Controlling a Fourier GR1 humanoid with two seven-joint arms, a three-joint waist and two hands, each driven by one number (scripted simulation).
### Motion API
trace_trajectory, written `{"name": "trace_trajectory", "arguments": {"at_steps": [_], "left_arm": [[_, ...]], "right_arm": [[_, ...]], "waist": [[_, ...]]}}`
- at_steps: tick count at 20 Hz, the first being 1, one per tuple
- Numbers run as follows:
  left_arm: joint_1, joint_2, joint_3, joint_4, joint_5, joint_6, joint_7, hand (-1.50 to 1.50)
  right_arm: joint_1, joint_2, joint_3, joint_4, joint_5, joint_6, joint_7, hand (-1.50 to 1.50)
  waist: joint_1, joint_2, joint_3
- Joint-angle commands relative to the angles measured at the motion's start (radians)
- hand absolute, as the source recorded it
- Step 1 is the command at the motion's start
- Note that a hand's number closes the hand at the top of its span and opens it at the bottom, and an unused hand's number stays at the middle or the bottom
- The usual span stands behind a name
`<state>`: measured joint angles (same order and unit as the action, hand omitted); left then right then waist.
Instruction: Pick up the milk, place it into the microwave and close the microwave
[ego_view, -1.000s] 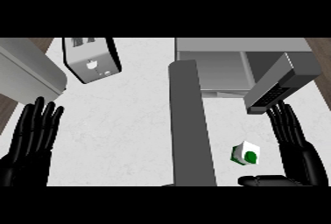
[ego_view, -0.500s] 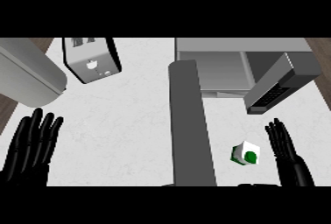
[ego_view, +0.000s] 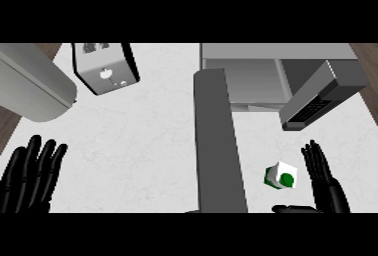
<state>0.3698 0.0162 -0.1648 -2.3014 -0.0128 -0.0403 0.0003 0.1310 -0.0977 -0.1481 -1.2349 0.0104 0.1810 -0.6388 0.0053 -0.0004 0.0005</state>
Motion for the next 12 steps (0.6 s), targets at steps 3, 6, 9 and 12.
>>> {"name": "trace_trajectory", "arguments": {"at_steps": [3, 6, 9, 12], "left_arm": [[0.012, 0.0, -0.006, -0.022, -0.024, 0.009, 0.014, -1.5], [0.057, 0.022, 0.03, -0.011, 0.025, -0.03, -0.045, -1.5], [-0.032, 0.015, 0.067, 0.042, 0.036, -0.017, -0.035, -1.5], [0.072, -0.008, -0.031, -0.019, -0.019, -0.013, -0.042, -1.5]], "right_arm": [[-0.152, -0.018, -0.05, 0.324, -0.009, 0.03, -0.143, -1.5], [-0.203, -0.004, -0.062, 0.442, 0.023, -0.022, -0.256, -1.5], [-0.221, -0.064, -0.087, 0.574, 0.019, 0.036, -0.354, -1.5], [-0.312, -0.065, -0.083, 0.708, 0.044, 0.011, -0.395, -1.5]], "waist": [[0.003, 0.001, 0.0], [0.007, 0.001, 0.0], [0.002, 0.002, 0.0], [0.006, 0.001, 0.0]]}}
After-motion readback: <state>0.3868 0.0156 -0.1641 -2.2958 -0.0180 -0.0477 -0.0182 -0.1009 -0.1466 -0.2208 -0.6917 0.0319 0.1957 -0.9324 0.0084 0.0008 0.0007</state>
